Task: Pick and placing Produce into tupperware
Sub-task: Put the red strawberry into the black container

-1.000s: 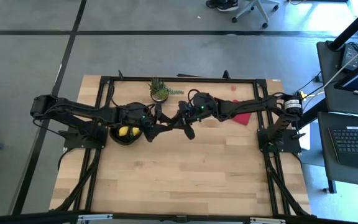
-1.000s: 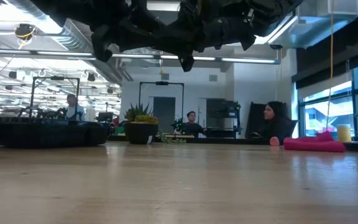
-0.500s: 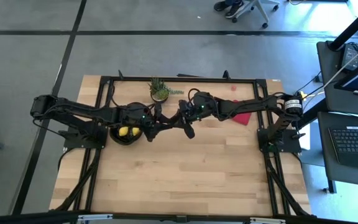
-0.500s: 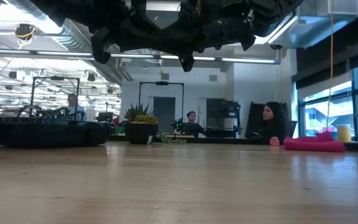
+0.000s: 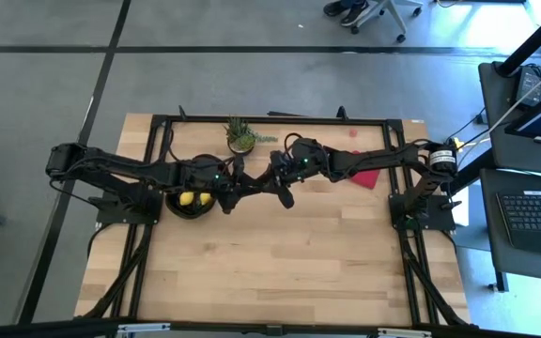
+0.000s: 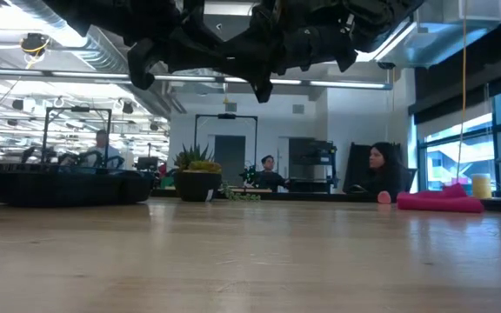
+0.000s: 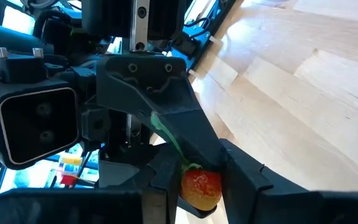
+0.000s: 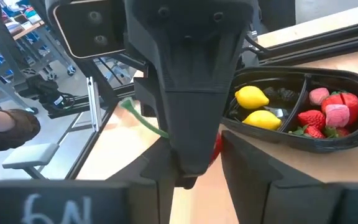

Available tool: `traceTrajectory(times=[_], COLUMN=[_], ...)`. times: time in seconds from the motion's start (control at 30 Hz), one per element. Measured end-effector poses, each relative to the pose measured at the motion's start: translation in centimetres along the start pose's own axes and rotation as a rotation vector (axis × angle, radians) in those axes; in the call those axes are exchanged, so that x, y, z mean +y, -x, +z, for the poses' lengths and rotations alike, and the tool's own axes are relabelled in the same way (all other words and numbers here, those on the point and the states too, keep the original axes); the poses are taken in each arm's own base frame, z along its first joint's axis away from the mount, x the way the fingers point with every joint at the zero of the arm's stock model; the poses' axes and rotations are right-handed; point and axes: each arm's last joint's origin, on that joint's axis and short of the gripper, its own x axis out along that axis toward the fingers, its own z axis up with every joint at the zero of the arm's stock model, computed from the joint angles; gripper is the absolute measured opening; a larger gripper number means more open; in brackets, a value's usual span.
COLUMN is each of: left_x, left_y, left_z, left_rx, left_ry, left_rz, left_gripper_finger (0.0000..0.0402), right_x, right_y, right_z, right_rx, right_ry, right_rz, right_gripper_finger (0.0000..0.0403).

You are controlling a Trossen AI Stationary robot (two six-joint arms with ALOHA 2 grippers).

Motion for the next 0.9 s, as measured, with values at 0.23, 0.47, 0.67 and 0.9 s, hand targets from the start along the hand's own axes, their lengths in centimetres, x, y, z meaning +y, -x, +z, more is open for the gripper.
traceTrajectory(times=[0.23,0.47,0.67,0.9], left_x=[0.0,-0.3,-0.8,-1.7], left_y=[0.0,0.0,0.1,0.6], left_z=[-0.1,-0.4,-0.8,-2.3], left_rx=[0.037,0.099,0.181,0.442], left_ry=[0.001,0.056,0.062,0.072], left_rz=[0.01,-0.003,-0.028,-0.018], left_gripper_finger=[0.0074,0.0065,0.0056,0.0027], right_x=[-0.2,-0.8,-0.9,-1.1], right_y=[0.0,0.3,0.3,0.7], right_z=[-0.1,-0.2,0.1,0.0], right_rx=[0.009,0.024,0.08,0.177], right_ry=[-0.001,-0.019,-0.037,-0.068], right_rz=[-0.014,-0.039,-0.05,-0.038], right_gripper_finger=[0.0129,0.0128,0.0129,0.0129])
